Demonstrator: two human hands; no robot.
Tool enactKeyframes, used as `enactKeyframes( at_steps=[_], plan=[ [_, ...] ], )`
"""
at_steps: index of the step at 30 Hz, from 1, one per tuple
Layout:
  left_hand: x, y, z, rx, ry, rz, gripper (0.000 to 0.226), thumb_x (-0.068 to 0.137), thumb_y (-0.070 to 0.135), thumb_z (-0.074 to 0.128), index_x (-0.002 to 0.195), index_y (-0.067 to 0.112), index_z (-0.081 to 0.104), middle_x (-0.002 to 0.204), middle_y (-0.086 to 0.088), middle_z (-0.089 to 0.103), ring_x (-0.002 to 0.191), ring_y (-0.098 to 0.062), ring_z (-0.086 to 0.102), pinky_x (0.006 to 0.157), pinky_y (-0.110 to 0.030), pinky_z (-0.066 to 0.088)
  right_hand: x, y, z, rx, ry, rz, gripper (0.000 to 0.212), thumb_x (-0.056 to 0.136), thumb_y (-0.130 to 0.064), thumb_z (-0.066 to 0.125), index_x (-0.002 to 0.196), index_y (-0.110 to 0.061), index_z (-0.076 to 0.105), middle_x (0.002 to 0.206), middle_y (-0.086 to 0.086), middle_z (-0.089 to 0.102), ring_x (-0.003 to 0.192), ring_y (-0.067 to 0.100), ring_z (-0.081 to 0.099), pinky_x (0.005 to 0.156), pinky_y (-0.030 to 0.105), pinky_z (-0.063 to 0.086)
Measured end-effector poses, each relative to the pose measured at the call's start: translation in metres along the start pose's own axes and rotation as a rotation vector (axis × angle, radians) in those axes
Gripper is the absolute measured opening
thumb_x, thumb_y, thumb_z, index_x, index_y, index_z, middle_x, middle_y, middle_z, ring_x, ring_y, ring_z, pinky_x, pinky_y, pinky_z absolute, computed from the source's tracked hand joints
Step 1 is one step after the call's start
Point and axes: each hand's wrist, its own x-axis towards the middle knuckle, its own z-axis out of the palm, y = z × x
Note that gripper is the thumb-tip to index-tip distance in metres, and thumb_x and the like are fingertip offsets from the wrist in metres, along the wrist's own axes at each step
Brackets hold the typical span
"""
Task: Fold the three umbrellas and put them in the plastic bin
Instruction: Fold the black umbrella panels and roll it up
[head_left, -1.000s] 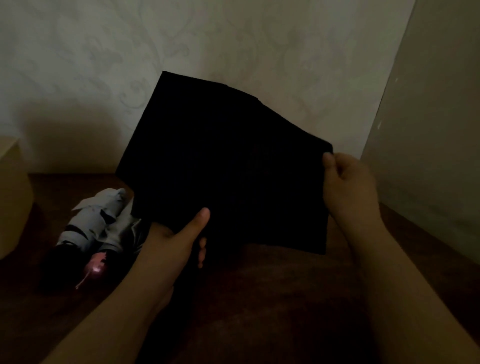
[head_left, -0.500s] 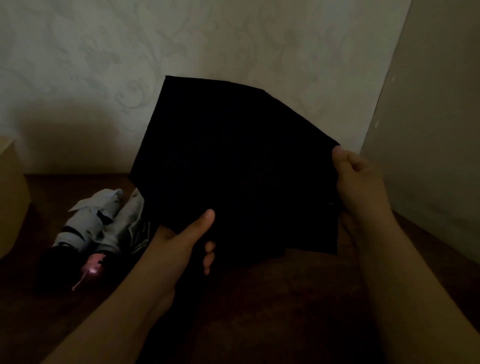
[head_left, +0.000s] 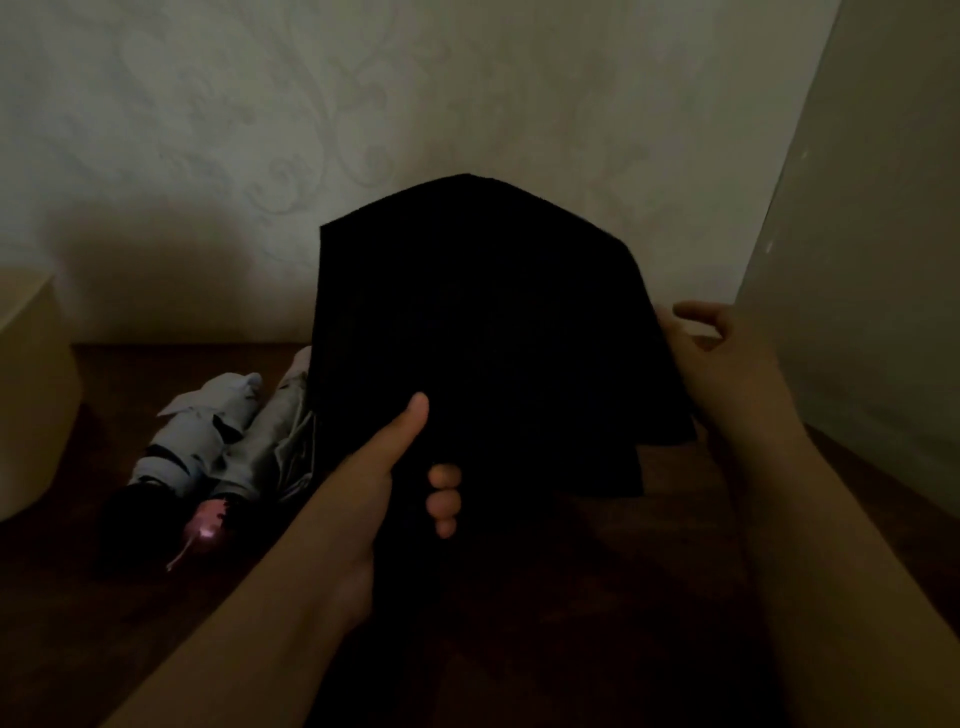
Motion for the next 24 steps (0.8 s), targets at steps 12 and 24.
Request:
enactKeyframes(
  at_steps=[12,24],
  plan=[
    [0.002,-0.005,-0.006,0.263,0.200,0.181,0.033,0.084,0.042,0.061,0.088,0.010,0.053,0.052,-0.002,0.049,0.042,-0.013,0.046,0.042,-0.027,0.040,-0.012,-0.018,0.006,0.057,-0.184,0.149,0.057,0.070,-0.075,0.055,0.096,-0.025,0.064,0.107,0.004,0.067,0.095,0.024,0.065,0.087,0.045,0.053],
    [-0.004,0.002,0.008,-0.199,-0.172,-0.200,0.054,0.073,0.050,0.067,0.110,0.012,0.055,0.045,0.002,0.039,0.029,-0.009,0.037,0.029,-0.018,0.034,0.002,0.021,0.030,-0.288,0.023,-0.155,0.034,0.101,-0.029,0.038,0.071,-0.017,0.049,0.068,0.000,0.051,0.060,0.012,0.048,0.051,0.027,0.031]
  ],
)
